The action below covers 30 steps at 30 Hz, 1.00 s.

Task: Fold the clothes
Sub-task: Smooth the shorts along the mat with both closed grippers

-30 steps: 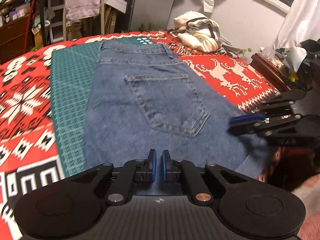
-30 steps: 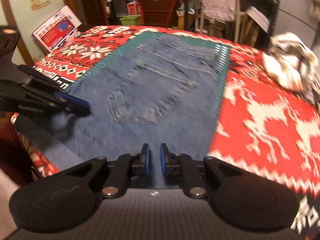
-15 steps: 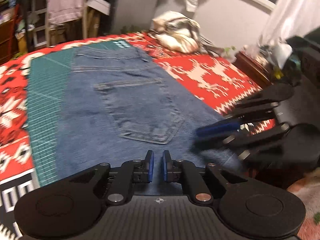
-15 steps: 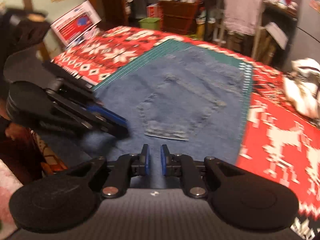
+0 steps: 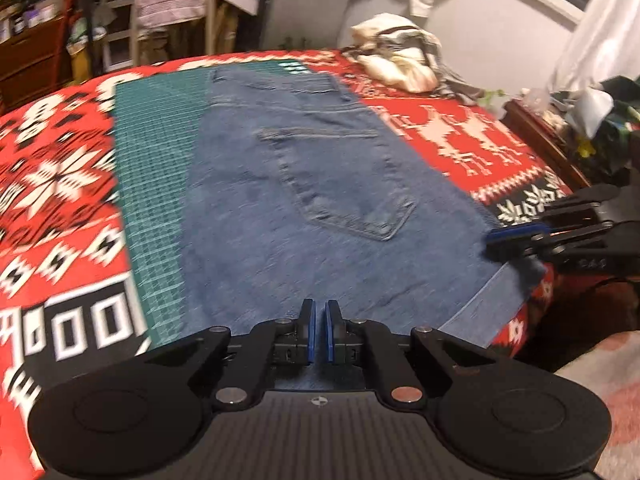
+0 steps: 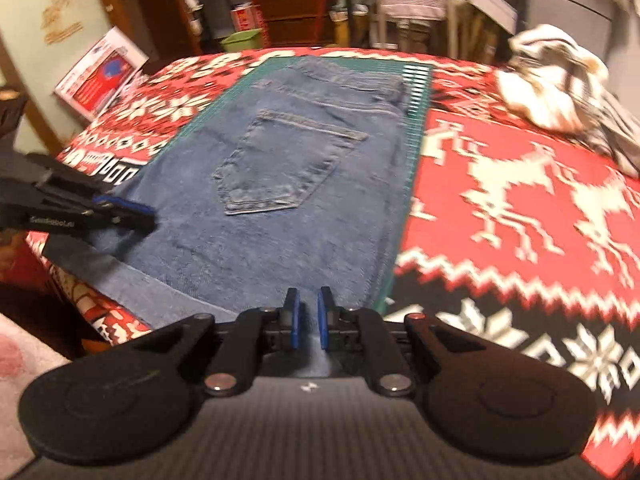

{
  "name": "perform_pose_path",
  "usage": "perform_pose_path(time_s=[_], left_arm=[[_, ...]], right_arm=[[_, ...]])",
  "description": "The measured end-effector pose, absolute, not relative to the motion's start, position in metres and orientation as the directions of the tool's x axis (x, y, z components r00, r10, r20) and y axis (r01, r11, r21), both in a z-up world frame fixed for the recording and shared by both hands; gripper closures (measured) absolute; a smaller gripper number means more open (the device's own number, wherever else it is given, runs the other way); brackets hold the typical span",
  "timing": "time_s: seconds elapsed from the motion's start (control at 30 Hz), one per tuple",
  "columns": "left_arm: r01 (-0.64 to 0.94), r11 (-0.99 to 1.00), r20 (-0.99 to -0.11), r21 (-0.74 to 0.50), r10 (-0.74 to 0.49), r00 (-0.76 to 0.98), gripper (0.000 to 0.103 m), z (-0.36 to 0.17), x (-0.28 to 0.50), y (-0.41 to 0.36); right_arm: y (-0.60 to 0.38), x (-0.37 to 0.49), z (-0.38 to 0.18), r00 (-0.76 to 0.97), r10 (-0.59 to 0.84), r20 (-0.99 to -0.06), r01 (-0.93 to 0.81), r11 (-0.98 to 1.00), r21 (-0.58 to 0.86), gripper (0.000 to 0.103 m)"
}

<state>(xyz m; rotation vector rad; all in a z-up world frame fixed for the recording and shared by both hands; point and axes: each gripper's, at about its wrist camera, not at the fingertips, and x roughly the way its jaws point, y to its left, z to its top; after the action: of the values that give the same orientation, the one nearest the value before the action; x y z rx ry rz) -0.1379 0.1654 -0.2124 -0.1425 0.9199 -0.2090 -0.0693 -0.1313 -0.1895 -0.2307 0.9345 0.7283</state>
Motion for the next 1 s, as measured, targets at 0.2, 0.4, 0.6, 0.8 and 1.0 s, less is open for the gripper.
perform_pose_path(time_s=[0.2, 0.4, 0.6, 0.8, 1.0], left_arm=[[0.047, 0.973, -0.766, -0.227, -0.208, 0.608, 0.096, -0.206, -0.149, 0.181], [0.027, 0.964, -0.719, -0.264, -0.215, 0.661, 0.096, -0.197, -0.126, 0.183], [-0.014, 0.966, -0.746, -0.259, -0.191, 0.638, 0.096, -0.206, -0.108, 0.185], [-0.106, 0.944, -0.762, -0.313, -0.183, 0.621, 0.096, -0.210, -0.121, 0.207], [-0.093, 0.945, -0.712, -0.314, -0.169, 0.682, 0.096, -0.172, -0.093, 0.216]], right_arm=[[-0.139, -0.056, -0.178, 0.438, 0.456, -0.775, -0.620, 0.778, 0.108, 0.091], [-0.099, -0.030, -0.178, 0.456, 0.483, -0.747, -0.661, 0.746, 0.080, 0.091], [-0.086, -0.027, -0.198, 0.436, 0.452, -0.778, -0.672, 0.739, 0.052, 0.092], [-0.113, -0.029, -0.192, 0.434, 0.440, -0.786, -0.605, 0.789, 0.107, 0.091], [-0.101, 0.000, -0.161, 0.474, 0.494, -0.729, -0.627, 0.771, 0.114, 0.091]])
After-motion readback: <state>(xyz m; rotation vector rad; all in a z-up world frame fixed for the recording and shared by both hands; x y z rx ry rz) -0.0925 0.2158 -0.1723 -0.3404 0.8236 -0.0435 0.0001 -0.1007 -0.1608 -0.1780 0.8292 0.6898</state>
